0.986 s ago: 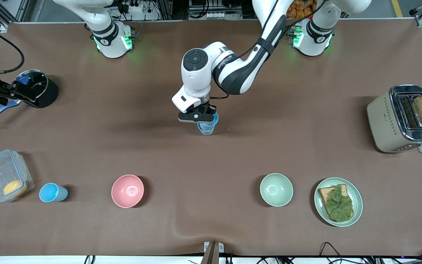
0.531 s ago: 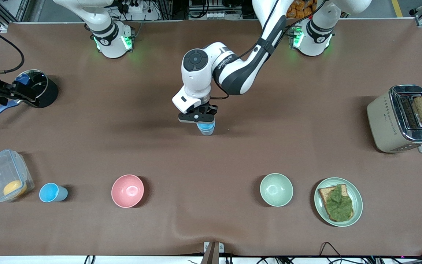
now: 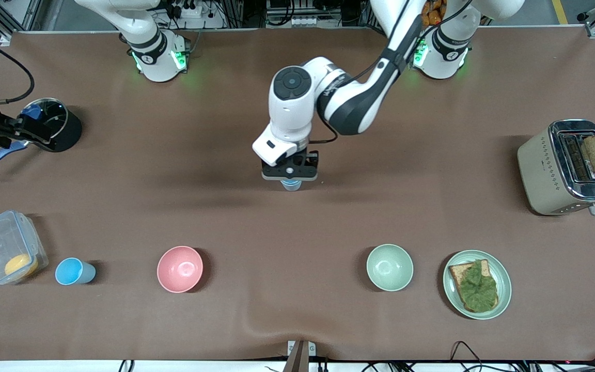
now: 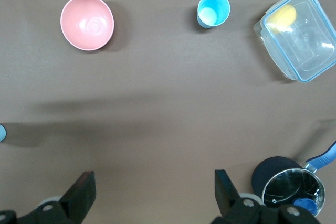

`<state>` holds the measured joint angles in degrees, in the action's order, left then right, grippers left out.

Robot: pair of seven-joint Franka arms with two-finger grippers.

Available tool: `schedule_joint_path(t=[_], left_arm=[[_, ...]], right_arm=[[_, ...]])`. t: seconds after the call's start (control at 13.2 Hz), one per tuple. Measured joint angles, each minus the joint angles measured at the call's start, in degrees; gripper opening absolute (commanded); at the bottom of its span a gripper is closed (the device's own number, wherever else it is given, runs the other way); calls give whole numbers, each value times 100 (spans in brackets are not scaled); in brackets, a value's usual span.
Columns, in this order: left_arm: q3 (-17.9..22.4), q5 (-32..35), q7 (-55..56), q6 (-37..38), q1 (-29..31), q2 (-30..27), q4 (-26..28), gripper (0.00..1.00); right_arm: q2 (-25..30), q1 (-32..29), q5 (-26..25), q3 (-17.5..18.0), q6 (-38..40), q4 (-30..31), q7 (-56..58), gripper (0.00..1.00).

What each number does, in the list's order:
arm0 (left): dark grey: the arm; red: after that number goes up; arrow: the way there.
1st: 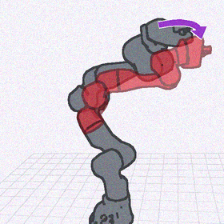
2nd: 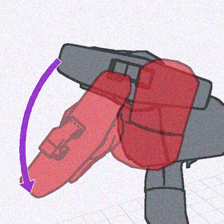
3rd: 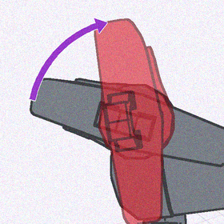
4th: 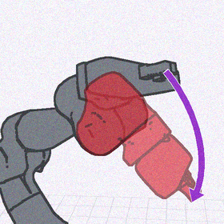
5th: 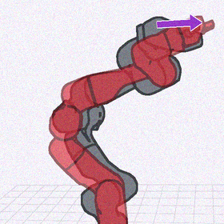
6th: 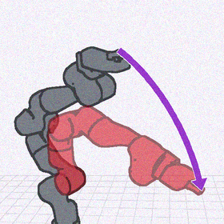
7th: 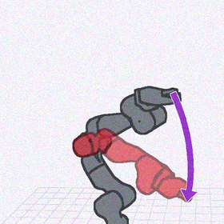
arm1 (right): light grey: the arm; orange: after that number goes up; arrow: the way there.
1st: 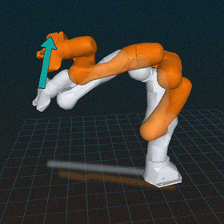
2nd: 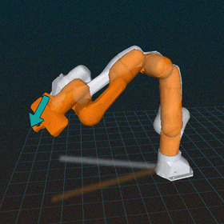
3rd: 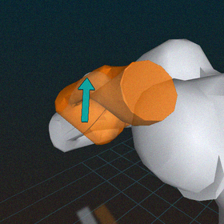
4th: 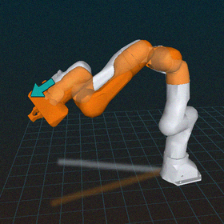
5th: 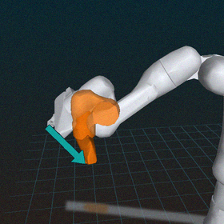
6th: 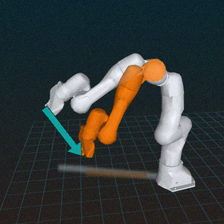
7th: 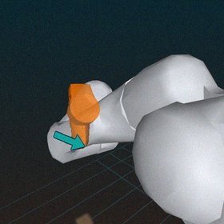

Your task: Stack blue cups with both arms

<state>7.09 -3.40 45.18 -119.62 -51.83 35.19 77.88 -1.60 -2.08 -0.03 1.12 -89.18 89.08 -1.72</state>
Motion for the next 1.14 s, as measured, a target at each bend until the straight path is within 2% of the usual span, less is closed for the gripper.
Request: schedule_joint_path(t=[0.23, 0.53, 0.91, 1.14], left_arm=[[-40, 0, 0, 293, 342, -430, 257, 100], [-484, 0, -255, 644, 1065, -1418, 1115, 100], [-1137, 0, -1139, 1393, 2405, -2765, 2124, 100], [-1528, 1, -1479, 1863, 3185, -3436, 2529, 100]], right_arm=[[0, 0, 0, 1, 0, 0, 0, 100], [0, 0, 0, 2, 0, 0, 0, 100], [0, 0, 0, 3, 0, 0, 0, 100], [0, 0, 0, 3, 0, 0, 0, 100]])
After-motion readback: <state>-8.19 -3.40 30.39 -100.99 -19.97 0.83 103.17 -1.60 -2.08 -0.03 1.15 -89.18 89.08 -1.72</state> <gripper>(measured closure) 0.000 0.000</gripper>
